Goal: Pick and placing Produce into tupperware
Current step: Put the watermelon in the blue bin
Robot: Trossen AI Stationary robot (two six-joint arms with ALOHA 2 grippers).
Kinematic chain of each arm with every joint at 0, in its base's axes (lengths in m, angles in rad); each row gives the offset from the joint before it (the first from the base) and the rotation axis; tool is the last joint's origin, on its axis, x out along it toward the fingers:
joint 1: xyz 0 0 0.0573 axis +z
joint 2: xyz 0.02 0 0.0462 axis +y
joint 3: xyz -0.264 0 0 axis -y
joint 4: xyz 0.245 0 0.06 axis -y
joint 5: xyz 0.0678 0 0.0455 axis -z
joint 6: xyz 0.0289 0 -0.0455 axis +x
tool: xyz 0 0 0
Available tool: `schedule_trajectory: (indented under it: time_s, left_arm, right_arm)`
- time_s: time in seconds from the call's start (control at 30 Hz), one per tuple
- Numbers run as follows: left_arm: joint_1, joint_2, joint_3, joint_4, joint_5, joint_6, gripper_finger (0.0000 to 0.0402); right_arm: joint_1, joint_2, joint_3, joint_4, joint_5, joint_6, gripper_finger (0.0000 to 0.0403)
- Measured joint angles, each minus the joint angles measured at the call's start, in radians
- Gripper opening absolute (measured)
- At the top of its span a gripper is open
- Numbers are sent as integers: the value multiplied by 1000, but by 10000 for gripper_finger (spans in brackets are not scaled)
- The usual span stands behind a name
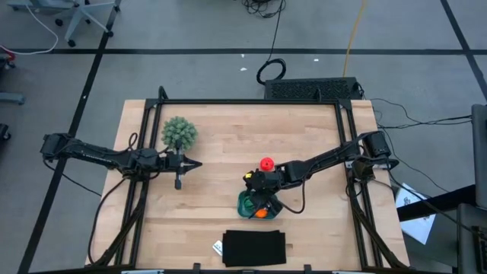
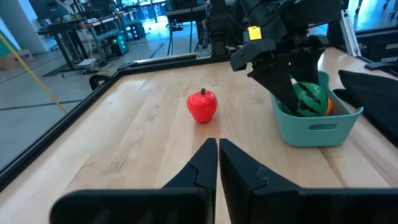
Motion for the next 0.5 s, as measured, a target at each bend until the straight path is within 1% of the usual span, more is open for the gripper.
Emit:
schedule_trajectory:
  time_s: [0.17,0.5]
  left_arm:
    - [0,0,0,0,0,0,21]
    - [0,0,0,0,0,0,21]
  right_arm:
    - [0,0,0,-1,1,4,296]
    - [-2,0,1,-37,2,8,295]
